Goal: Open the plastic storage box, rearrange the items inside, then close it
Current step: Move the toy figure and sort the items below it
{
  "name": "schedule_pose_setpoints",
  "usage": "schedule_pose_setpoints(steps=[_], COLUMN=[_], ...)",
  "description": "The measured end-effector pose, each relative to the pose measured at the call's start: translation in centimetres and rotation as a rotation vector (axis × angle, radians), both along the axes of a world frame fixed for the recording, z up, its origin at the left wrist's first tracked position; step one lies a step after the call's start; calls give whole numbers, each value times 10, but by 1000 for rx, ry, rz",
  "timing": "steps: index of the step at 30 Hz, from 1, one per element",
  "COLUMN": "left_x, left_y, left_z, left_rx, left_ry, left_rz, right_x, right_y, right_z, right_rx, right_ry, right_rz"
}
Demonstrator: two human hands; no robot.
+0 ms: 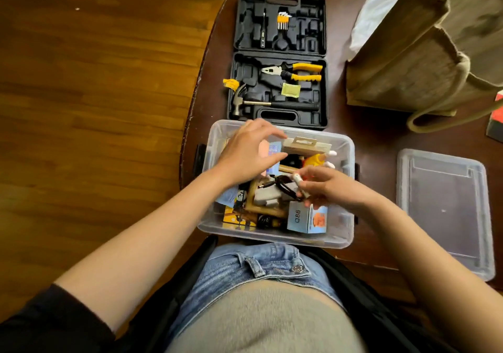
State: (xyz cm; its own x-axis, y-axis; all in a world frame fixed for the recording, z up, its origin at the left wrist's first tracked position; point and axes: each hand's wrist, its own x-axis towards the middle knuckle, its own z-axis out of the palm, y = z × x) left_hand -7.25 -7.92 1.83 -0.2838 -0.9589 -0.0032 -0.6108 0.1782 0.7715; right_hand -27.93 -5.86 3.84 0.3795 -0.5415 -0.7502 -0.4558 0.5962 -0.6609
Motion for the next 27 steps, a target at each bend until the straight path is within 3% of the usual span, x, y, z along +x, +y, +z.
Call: schedule_pose_setpoints(steps=[5,11,14,19,22,27], left_x=[-57,-93,-95,-69,-44,-16], left_y=[-11,-16,-15,-10,-9,-8], left_z=[-7,-23,-23,-9,-1,0], left_rx=[180,204,205,140,55,19], left_ry=[-125,-288,-284,-172,-131,-210], left_rz=[-249,-308,-264,-109,-12,128], right_x=[-35,-49,-49,-37,-30,-20], right_y=[-1,-3,-7,-12,-16,-23], right_z=[-14,-18,-17,-17,-23,-39], right_rx=[-26,-123,-151,-305,-438,-581], right_ry=[103,233,329,573,673,785], right_rz=[-115,37,127,524,617,682])
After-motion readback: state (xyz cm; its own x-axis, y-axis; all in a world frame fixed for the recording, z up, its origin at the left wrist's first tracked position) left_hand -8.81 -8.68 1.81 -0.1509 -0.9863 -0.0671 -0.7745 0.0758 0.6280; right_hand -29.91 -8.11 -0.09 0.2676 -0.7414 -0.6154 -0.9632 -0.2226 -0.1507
